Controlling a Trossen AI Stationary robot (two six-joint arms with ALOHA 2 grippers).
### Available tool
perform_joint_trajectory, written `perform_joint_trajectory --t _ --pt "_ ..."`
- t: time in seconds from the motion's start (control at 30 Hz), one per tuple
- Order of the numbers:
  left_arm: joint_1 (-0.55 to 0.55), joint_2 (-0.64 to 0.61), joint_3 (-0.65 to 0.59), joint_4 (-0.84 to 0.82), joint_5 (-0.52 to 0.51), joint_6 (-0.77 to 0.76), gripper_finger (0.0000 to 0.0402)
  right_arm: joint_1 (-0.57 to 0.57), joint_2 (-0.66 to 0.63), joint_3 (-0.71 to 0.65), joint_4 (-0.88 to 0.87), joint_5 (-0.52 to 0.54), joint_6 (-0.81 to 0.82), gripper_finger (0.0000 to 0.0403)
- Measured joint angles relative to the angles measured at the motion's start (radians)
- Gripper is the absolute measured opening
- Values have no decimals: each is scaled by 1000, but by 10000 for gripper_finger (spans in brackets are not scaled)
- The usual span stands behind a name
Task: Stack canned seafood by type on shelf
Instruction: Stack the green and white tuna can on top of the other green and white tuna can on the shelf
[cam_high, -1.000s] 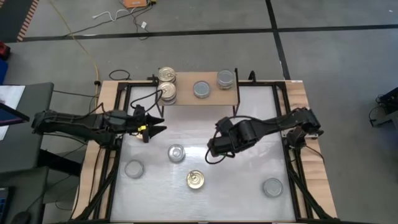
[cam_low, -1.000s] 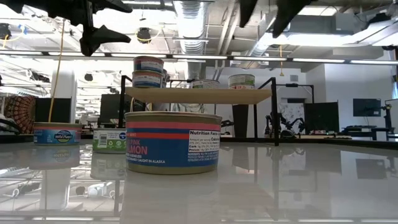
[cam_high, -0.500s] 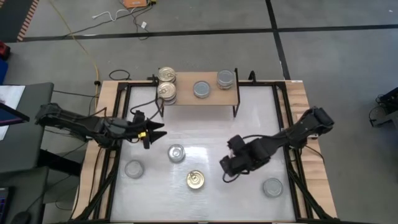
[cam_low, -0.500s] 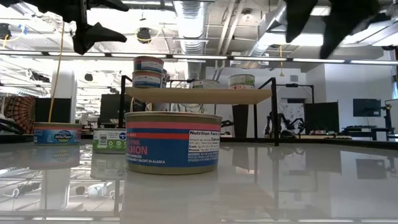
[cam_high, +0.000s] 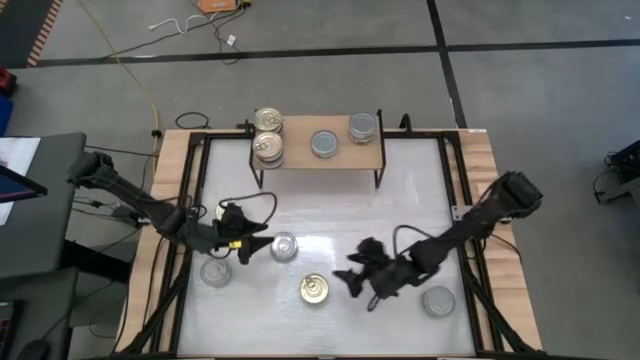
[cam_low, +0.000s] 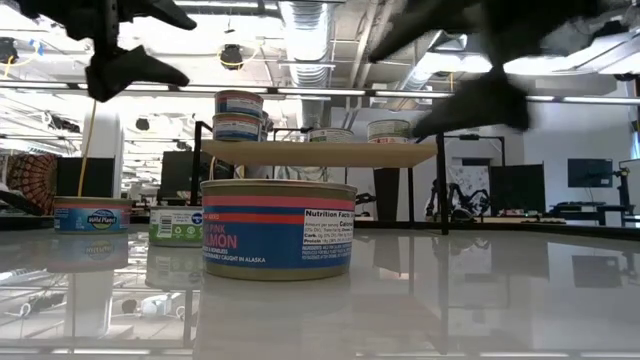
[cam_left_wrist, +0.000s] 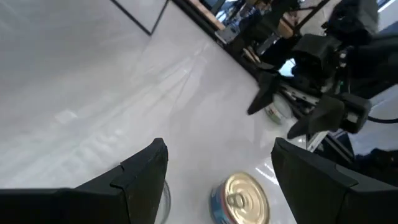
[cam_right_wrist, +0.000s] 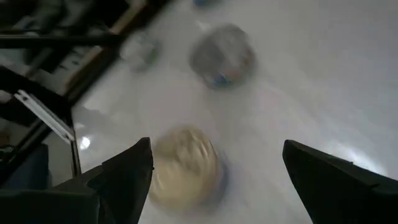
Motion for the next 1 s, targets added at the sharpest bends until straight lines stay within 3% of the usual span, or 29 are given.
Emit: perform_joint_trajectory --t 0.2,0.37,0.5,0.6,0.7,1.0 --pt "-78 17 0 -2 -6 -46 274 -123 206 49 487 -2 -429 350" --pt "-119 17 0 -2 -12 -70 274 -218 347 199 505 -55 -633 264" --pt "-137 11 0 -7 -13 -86 274 -278 476 365 497 -195 -785 170" --pt "-145 -3 0 -23 -13 -100 274 -306 564 484 407 -214 -874 93" --pt "-154 -18 0 -27 -13 -111 274 -327 616 565 259 -214 -857 24" --pt "-155 -38 0 -36 -31 -112 274 -331 575 594 -105 -251 -813 22"
